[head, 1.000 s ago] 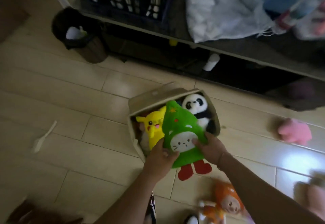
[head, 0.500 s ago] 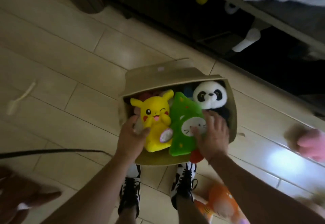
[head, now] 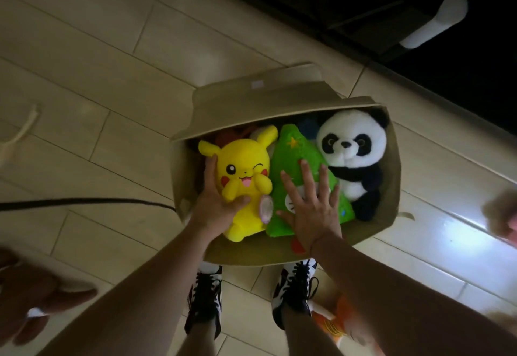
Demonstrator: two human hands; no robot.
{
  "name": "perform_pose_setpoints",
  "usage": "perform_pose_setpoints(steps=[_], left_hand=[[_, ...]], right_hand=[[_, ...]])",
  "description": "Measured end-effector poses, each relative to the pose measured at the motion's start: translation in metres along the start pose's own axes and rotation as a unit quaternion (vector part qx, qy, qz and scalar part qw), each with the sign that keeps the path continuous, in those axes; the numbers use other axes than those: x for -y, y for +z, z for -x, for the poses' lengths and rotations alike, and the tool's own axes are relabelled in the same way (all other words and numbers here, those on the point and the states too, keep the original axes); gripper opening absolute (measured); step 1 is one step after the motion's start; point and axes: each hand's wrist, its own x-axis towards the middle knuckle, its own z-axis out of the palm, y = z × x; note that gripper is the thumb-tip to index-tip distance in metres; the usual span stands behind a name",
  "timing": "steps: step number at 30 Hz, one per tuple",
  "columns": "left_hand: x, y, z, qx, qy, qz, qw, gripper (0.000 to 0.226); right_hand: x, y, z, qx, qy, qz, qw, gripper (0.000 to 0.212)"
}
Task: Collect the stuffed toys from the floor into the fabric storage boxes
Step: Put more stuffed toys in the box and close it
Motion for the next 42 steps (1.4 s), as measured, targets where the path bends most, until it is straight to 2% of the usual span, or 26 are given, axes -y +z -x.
perform_pose_setpoints(steps=[3,8,10,12,14,17,19,21,22,23,24,25,26,27,28,29,30,31,32,34,36,37,39,42], left_hand=[[0.002,-0.014,0.002,-0.048,0.015,-0.060,0.997,0.093],[0.005,-0.009,0.006,-0.085,0.047,-0.082,0.992,0.082],[0.009,0.002,0.006,-0.090,0.044,-0.087,0.991,0.083],[0.011,0.014,0.005,-0.049,0.038,-0.059,0.996,0.088],[0.007,0.017,0.004,-0.024,0.036,-0.078,0.996,0.096],[-0.012,-0.003,0.001,-0.075,0.129,-0.069,0.986,0.107],[-0.033,-0.027,0.002,-0.145,0.229,-0.007,0.963,0.099],[-0.051,-0.052,-0.004,-0.242,0.288,0.025,0.926,0.083],[-0.059,-0.065,-0.012,-0.286,0.275,0.043,0.917,0.077],[-0.066,-0.076,-0.021,-0.317,0.229,0.068,0.918,0.072],[-0.068,-0.087,-0.036,-0.330,0.156,0.089,0.927,0.069],[-0.071,-0.097,-0.050,-0.310,0.064,0.087,0.945,0.065],[-0.072,-0.105,-0.060,-0.255,-0.050,0.068,0.963,0.061],[-0.073,-0.109,-0.066,-0.176,-0.155,0.068,0.970,0.058],[-0.076,-0.111,-0.067,-0.109,-0.221,0.112,0.963,0.056],[-0.076,-0.112,-0.066,-0.075,-0.239,0.158,0.955,0.052],[-0.075,-0.111,-0.066,-0.072,-0.224,0.181,0.955,0.046],[-0.073,-0.110,-0.069,-0.086,-0.200,0.198,0.956,0.037],[-0.070,-0.110,-0.071,-0.113,-0.180,0.224,0.951,0.029],[-0.068,-0.117,-0.074,-0.137,-0.165,0.298,0.930,0.025],[-0.064,-0.132,-0.070,-0.109,-0.165,0.330,0.923,0.028],[-0.063,-0.140,-0.064,-0.077,-0.151,0.329,0.929,0.034],[-0.056,-0.159,-0.053,-0.033,-0.115,0.328,0.937,0.047],[-0.047,-0.189,-0.021,-0.024,-0.065,0.417,0.906,0.036]], right_hand=[[0.003,0.005,-0.002,0.009,0.013,0.004,1.000,0.094],[0.020,-0.004,-0.002,0.020,0.029,-0.073,0.997,0.081],[0.020,0.001,-0.007,0.054,0.011,-0.062,0.997,0.082],[0.010,0.009,-0.013,0.123,-0.011,-0.029,0.992,0.081],[0.005,0.008,-0.016,0.167,-0.022,-0.013,0.986,0.082],[0.008,-0.012,-0.006,0.173,-0.019,-0.048,0.984,0.085],[0.006,-0.043,0.004,0.098,-0.024,-0.116,0.988,0.083],[-0.010,-0.087,0.006,-0.061,-0.027,-0.255,0.965,0.067],[-0.024,-0.107,-0.001,-0.164,-0.028,-0.283,0.945,0.055],[-0.042,-0.126,-0.012,-0.265,-0.017,-0.279,0.923,0.046],[-0.061,-0.142,-0.029,-0.328,0.018,-0.271,0.905,0.042],[-0.079,-0.155,-0.050,-0.348,0.071,-0.275,0.894,0.042],[-0.096,-0.164,-0.073,-0.322,0.133,-0.295,0.890,0.044],[-0.112,-0.169,-0.096,-0.249,0.197,-0.326,0.890,0.047],[-0.123,-0.170,-0.116,-0.142,0.260,-0.374,0.879,0.050],[-0.130,-0.168,-0.131,-0.034,0.305,-0.444,0.842,0.051],[-0.134,-0.166,-0.139,0.042,0.330,-0.498,0.801,0.049],[-0.135,-0.160,-0.145,0.082,0.330,-0.511,0.790,0.045],[-0.131,-0.156,-0.146,0.101,0.313,-0.491,0.806,0.040],[-0.123,-0.145,-0.143,0.091,0.280,-0.441,0.848,0.040],[-0.114,-0.140,-0.131,0.084,0.270,-0.410,0.867,0.051],[-0.111,-0.139,-0.125,0.086,0.264,-0.419,0.864,0.054],[-0.103,-0.138,-0.110,0.080,0.251,-0.473,0.841,0.047],[-0.082,-0.150,-0.093,0.038,0.204,-0.566,0.798,0.038]])
